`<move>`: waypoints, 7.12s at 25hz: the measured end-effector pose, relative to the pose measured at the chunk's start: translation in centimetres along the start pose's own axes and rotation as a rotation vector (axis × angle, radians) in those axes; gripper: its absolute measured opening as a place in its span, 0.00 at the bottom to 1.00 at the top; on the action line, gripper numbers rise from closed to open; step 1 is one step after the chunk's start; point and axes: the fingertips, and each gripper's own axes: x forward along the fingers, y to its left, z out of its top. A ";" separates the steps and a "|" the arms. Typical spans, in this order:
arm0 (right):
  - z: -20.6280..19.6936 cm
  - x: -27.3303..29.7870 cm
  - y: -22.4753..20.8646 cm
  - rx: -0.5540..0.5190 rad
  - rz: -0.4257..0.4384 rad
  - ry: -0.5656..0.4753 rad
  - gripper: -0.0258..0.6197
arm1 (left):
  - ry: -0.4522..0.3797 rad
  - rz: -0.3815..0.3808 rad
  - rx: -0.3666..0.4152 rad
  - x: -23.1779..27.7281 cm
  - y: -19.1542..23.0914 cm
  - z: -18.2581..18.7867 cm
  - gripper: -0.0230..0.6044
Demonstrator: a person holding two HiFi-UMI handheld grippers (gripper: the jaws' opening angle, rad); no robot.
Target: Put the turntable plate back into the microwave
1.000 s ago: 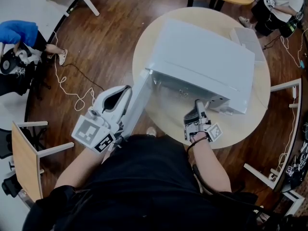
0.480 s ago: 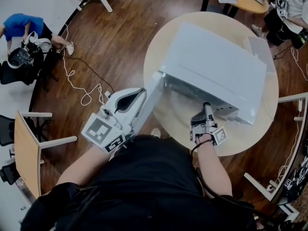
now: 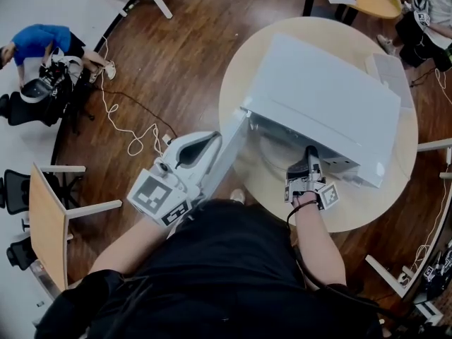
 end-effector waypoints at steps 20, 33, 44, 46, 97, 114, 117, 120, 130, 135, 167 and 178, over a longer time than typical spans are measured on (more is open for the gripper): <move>1.6 1.8 -0.6 -0.005 -0.012 -0.082 0.12 | 0.017 0.019 -0.019 -0.3 1.0 -0.3 0.03; 2.3 3.5 -0.8 -0.007 -0.008 -0.104 0.12 | 0.018 0.031 -0.028 -0.3 1.3 -0.4 0.03; 4.0 4.5 -1.8 -0.012 0.008 -0.137 0.13 | 0.030 0.040 -0.037 -0.7 1.5 -0.7 0.03; 4.0 4.7 -2.0 -0.010 0.004 -0.144 0.13 | 0.029 0.043 -0.037 -0.8 1.6 -0.7 0.03; 5.0 6.1 -3.4 -0.015 -0.084 -0.317 0.15 | 0.048 0.065 -0.081 -1.0 3.0 -1.3 0.03; 2.1 6.5 -3.8 -0.247 -0.415 -0.135 0.57 | 0.004 0.049 -0.081 -0.7 2.6 -0.9 0.03; 1.7 6.0 -4.3 -0.287 -0.488 -0.099 0.57 | -0.005 0.042 -0.079 -0.6 2.4 -0.7 0.03; 1.6 5.4 -4.4 -0.316 -0.542 -0.082 0.57 | -0.008 0.036 -0.077 -0.8 2.2 -0.7 0.03; 0.4 4.7 -4.5 -0.360 -0.570 0.016 0.57 | -0.015 0.022 -0.064 -0.7 1.7 -0.6 0.03; -0.1 3.8 -4.7 -0.349 -0.574 0.057 0.57 | -0.021 0.016 -0.055 -0.9 1.1 -0.7 0.03; 0.8 -5.9 -0.7 -0.462 -0.509 0.226 0.60 | -0.050 -0.068 -0.069 2.3 -4.3 -1.9 0.03; 6.9 -12.2 0.3 -0.449 -0.472 0.129 0.60 | -0.009 -0.167 -0.094 7.0 -9.2 -4.4 0.03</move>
